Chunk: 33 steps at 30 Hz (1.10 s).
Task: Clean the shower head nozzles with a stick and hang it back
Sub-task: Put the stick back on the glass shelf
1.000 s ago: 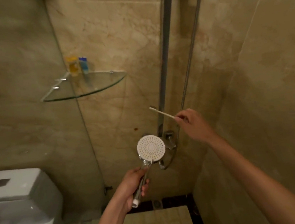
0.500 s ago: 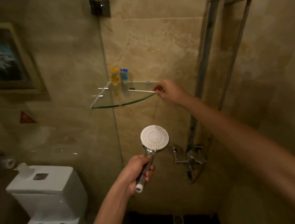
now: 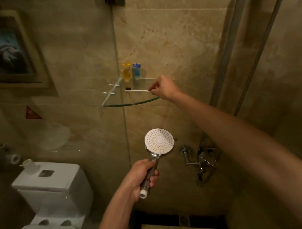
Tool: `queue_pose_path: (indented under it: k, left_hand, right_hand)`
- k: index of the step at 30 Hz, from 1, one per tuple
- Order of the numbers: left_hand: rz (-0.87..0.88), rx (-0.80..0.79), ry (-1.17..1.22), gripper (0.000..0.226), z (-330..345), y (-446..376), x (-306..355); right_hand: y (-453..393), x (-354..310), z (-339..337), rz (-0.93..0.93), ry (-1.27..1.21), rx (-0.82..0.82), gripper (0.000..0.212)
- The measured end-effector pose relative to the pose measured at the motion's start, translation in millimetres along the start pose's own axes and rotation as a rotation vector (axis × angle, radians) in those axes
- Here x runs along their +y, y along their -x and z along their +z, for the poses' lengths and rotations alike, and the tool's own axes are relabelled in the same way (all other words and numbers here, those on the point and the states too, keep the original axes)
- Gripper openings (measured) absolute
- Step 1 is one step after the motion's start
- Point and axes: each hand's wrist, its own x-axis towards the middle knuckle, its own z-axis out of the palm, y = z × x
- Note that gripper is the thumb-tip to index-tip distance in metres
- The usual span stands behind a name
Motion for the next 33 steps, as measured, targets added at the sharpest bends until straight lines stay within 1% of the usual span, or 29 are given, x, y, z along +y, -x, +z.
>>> queue_pose_path:
  k: [6, 11, 17, 21, 24, 29, 31, 33]
  left_hand:
    - [0.003, 0.009, 0.015, 0.01, 0, -8, -3]
    - [-0.002, -0.012, 0.017, 0.009, 3, -13, -3]
    - [-0.001, -0.029, 0.022, 0.009, 3, -14, -3]
    - [0.009, -0.028, 0.023, 0.009, 4, -18, -3]
    - [0.009, -0.038, 0.017, 0.009, 10, -22, -3]
    - [0.018, -0.05, -0.015, 0.006, 32, -30, -6]
    - [0.01, -0.058, -0.012, 0.006, 44, -34, -10]
    - [0.006, -0.064, -0.016, 0.007, 58, -40, -14]
  right_hand:
    - [-2, 9, 0, 0.087, -0.202, -0.018, 0.016]
    - [-1, 13, -5, 0.078, -0.243, -0.053, 0.019]
    - [4, 17, -9, 0.092, -0.306, -0.046, 0.026]
    - [6, 19, -24, 0.116, -0.341, -0.052, 0.028]
    - [6, 22, -45, 0.113, -0.39, 0.018, 0.028]
    - [19, 49, -92, 0.006, -0.395, 0.162, 0.023]
    - [26, 71, -110, 0.018, -0.397, 0.212, 0.02]
    - [31, 96, -128, 0.068, -0.406, 0.255, 0.021]
